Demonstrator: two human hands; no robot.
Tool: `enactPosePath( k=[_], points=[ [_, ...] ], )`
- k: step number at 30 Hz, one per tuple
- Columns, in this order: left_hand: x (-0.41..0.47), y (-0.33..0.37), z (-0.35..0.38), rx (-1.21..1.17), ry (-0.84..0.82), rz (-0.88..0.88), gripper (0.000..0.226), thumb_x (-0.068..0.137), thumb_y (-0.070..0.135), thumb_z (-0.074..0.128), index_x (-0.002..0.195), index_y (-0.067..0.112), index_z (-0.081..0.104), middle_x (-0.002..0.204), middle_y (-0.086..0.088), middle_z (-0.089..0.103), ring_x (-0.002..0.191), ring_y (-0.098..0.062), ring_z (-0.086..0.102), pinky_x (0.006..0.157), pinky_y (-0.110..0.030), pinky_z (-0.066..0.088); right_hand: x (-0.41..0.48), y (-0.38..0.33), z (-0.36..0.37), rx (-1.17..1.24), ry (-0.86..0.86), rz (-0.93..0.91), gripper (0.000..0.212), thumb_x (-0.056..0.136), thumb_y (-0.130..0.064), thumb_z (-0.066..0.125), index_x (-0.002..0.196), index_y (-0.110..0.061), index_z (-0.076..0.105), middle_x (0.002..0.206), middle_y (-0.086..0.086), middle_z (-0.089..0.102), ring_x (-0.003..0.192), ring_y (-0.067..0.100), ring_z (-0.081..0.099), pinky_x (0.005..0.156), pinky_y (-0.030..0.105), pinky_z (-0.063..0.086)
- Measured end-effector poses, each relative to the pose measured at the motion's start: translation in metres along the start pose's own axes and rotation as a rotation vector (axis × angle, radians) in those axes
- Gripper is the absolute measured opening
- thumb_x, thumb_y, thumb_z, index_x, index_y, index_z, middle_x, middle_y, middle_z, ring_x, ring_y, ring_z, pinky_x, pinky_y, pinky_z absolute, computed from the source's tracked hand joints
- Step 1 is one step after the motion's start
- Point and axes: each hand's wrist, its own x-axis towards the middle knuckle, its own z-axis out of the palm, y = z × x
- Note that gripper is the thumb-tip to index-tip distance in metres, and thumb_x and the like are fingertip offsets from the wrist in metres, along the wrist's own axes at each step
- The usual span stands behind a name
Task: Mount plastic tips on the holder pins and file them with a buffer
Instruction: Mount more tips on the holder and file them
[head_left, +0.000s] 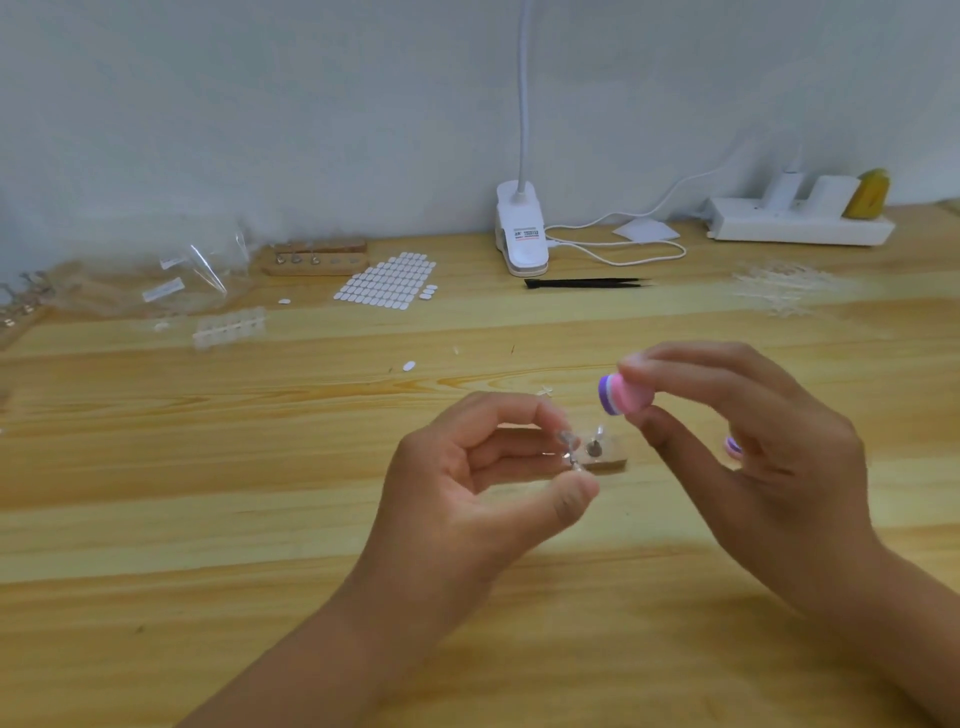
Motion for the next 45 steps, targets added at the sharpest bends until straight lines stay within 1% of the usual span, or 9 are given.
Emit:
enactPosePath(
  k=[4,6,17,21,28,33,37,41,45],
  points=[
    [-0.004,0.001,0.004,0.115,0.088,0.09,0.031,0.064,0.003,0.082,0.09,0.019,0.074,0.087,0.001,0.077,0.081,-0.015,0.074,0.075,-0.019,0.055,-0.005,-0.012,0.003,0.087,-0.095,-0.106,0.028,0.092,0.001,0.067,0.118,-0.01,0.066,0.115,0.005,0.067,0.108,0.014,0.066,0.093,0.024,0.05],
    [-0.006,0.003,0.007,0.16,0.097,0.123,0.034,0.066,-0.002,0.08,0.09,0.022,0.075,0.082,0.003,0.077,0.077,-0.013,0.075,0.072,-0.017,0.056,-0.007,-0.013,0.006,0.058,-0.135,-0.156,0.033,0.089,0.006,0.066,0.119,-0.009,0.066,0.115,0.005,0.066,0.107,0.017,0.066,0.091,0.027,0.051],
    [-0.008,0.009,0.009,0.366,0.152,0.142,0.031,0.063,0.007,0.083,0.086,0.026,0.078,0.078,0.01,0.075,0.073,-0.007,0.073,0.071,-0.017,0.056,-0.005,-0.005,0.005,0.018,-0.153,-0.142,0.031,0.089,0.004,0.066,0.117,-0.01,0.067,0.112,0.004,0.066,0.104,0.019,0.066,0.087,0.031,0.053],
    [-0.009,0.01,0.008,0.408,0.135,0.188,0.033,0.063,0.005,0.081,0.089,0.026,0.077,0.079,0.011,0.075,0.073,-0.006,0.073,0.071,-0.014,0.054,-0.007,-0.011,0.01,0.034,-0.204,-0.211,0.032,0.091,0.009,0.062,0.117,-0.008,0.068,0.114,0.004,0.066,0.107,0.02,0.064,0.094,0.026,0.047],
    [-0.008,0.01,0.007,0.393,0.142,0.144,0.019,0.061,0.009,0.083,0.074,0.022,0.076,0.07,0.005,0.073,0.066,-0.01,0.072,0.067,-0.017,0.055,-0.004,-0.004,0.005,-0.045,-0.184,-0.153,0.03,0.09,0.006,0.063,0.116,-0.007,0.071,0.112,0.004,0.066,0.106,0.019,0.063,0.093,0.025,0.047],
    [-0.007,0.009,0.008,0.362,0.159,0.126,0.027,0.062,0.01,0.083,0.081,0.028,0.077,0.074,0.009,0.075,0.069,-0.008,0.073,0.068,-0.016,0.055,-0.002,-0.007,0.001,-0.002,-0.099,-0.115,0.031,0.09,0.004,0.065,0.116,-0.014,0.068,0.114,0.001,0.065,0.108,0.015,0.064,0.093,0.027,0.05],
    [-0.008,0.01,0.01,0.371,0.126,0.183,0.037,0.065,0.005,0.081,0.091,0.031,0.078,0.084,0.013,0.076,0.076,-0.006,0.074,0.072,-0.014,0.055,-0.009,-0.012,0.007,-0.011,-0.211,-0.243,0.035,0.085,0.013,0.066,0.116,-0.004,0.071,0.116,0.007,0.066,0.11,0.02,0.061,0.097,0.025,0.045],
    [-0.008,0.008,0.011,0.359,0.153,0.133,0.032,0.062,0.012,0.08,0.086,0.034,0.078,0.078,0.01,0.075,0.07,-0.009,0.073,0.069,-0.017,0.056,-0.004,-0.003,0.0,-0.029,-0.221,-0.194,0.03,0.09,0.01,0.063,0.115,-0.005,0.072,0.112,0.008,0.067,0.106,0.022,0.064,0.094,0.025,0.048],
    [-0.008,0.009,0.01,0.328,0.138,0.113,0.031,0.063,0.01,0.081,0.085,0.03,0.079,0.077,0.007,0.076,0.069,-0.011,0.073,0.068,-0.018,0.056,-0.003,-0.002,0.001,0.001,-0.227,-0.211,0.026,0.093,0.004,0.064,0.115,-0.006,0.071,0.111,0.007,0.068,0.105,0.022,0.066,0.09,0.029,0.051]
  ],
)
